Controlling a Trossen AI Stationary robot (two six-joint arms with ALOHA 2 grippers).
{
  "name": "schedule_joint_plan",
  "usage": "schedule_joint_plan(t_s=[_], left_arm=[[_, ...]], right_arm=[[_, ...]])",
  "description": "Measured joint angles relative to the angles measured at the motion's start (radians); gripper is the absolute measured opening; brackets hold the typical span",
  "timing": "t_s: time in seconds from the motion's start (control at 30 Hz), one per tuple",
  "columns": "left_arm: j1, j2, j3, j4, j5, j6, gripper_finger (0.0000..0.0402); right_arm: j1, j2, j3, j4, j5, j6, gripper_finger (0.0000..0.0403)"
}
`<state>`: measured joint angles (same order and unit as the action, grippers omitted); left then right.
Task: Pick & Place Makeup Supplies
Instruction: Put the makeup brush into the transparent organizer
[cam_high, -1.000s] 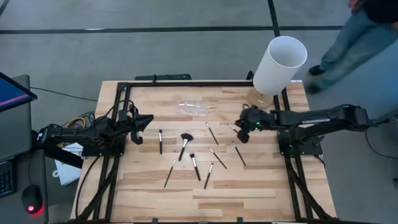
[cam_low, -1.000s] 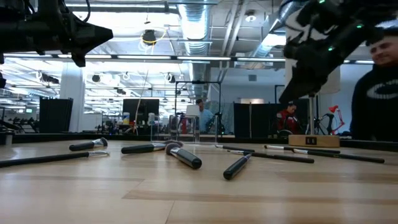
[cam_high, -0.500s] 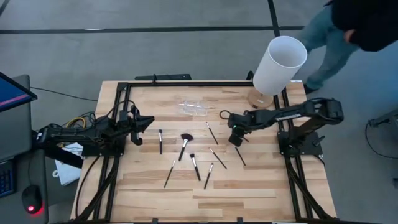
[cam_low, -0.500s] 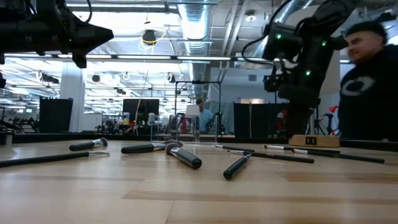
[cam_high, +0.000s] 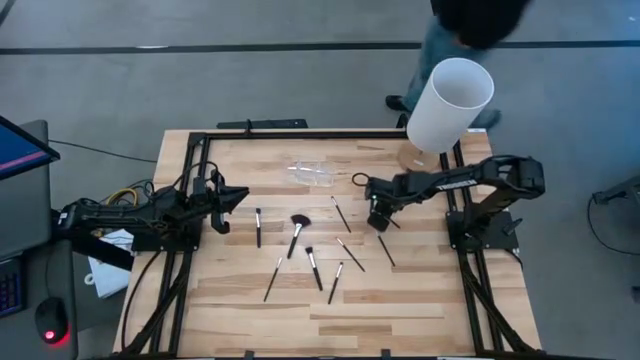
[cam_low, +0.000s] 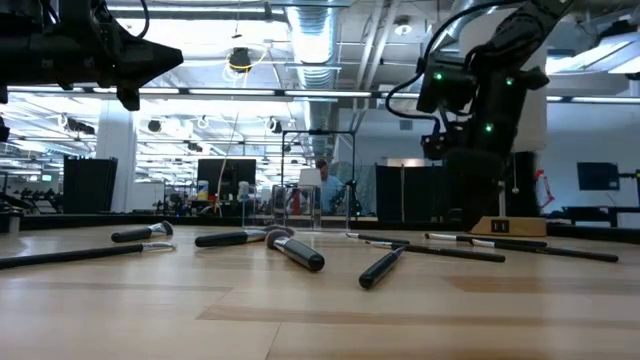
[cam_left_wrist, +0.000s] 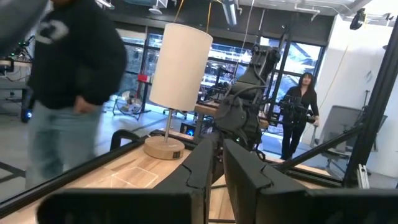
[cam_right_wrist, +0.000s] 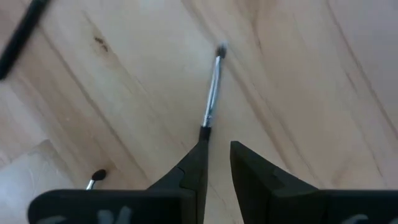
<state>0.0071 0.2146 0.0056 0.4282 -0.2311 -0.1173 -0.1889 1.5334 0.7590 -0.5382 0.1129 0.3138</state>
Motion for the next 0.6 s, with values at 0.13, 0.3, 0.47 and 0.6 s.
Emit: schedule_joint_plan(t_s=[0.13,0.3,0.47,0.6], left_arm=[[0.000,0.000,0.000,0.000,0.000,0.000,0.0038],[0.000,0.003,0.000,0.000,0.000,0.000,0.0039],[0.000,0.018,0.000,0.001,0.000,0.000,0.0040],[0.000,0.024,0.000,0.000,0.000,0.000,0.0040]], right_arm=[[-0.003,-0.001,0.020,-0.001,-0.040,-0.007,0.0059],[0.004,0.041,0.063,-0.007,-0.055,-0.016,0.0059],[-0.012,0.087,0.070,-0.018,-0.070,-0.030,0.0058],[-0.011,0.092,0.070,-0.030,-0.064,-0.034,0.0058]])
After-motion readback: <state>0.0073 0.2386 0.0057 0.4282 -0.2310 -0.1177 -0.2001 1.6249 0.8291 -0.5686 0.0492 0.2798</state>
